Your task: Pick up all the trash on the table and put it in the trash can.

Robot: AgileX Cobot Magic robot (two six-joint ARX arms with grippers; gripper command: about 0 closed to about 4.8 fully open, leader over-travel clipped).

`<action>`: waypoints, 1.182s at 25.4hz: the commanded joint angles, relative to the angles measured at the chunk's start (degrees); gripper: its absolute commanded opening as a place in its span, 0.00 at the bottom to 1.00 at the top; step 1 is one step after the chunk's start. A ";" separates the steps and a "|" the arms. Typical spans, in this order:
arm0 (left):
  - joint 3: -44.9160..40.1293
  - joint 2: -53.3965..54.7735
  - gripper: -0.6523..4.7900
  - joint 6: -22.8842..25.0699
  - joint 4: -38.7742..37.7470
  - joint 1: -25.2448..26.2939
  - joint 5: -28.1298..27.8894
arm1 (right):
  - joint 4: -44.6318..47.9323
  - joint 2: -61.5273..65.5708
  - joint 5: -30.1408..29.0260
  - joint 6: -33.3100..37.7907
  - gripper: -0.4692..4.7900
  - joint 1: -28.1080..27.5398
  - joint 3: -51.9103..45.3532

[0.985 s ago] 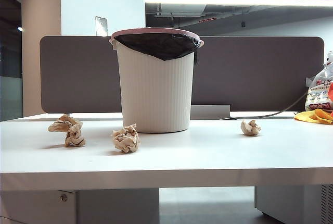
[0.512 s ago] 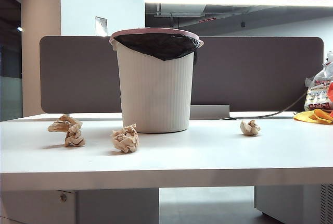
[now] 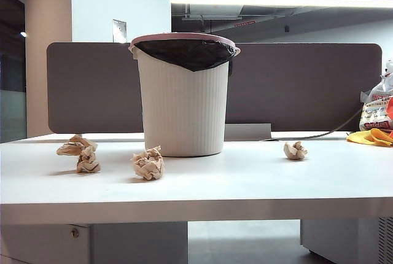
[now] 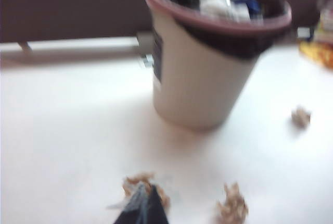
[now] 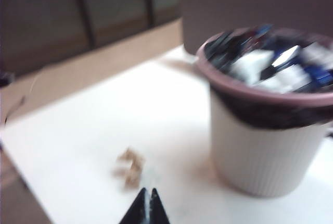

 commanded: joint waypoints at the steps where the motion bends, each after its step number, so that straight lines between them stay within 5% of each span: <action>1: 0.33 5.11 0.11 3.04 1.01 -5.38 -5.68 | 0.59 3.23 0.92 -2.16 0.08 3.26 0.26; 4: 0.33 11.10 0.11 3.56 3.50 -7.98 -9.77 | 1.46 5.75 1.03 -2.12 0.08 5.22 0.26; 20: 0.33 42.71 0.13 -1.18 18.97 -10.14 -7.58 | 3.41 10.29 -0.96 -1.73 0.08 6.62 0.24; 23: 0.33 45.64 0.40 -1.16 19.78 -10.60 -7.61 | 3.32 11.65 -1.57 -1.73 0.08 6.60 0.24; 26: 0.33 47.45 0.91 -1.18 21.09 -10.58 -9.40 | 3.65 12.37 -1.79 -1.57 0.08 6.95 0.24; 27: 0.31 47.87 1.00 -1.18 21.84 -10.58 -10.23 | 3.61 12.44 -1.77 -1.49 0.08 7.30 0.24; 30: 0.33 48.63 1.00 -2.80 24.59 -10.58 -10.36 | 3.74 12.50 -1.73 -1.53 0.08 7.28 0.24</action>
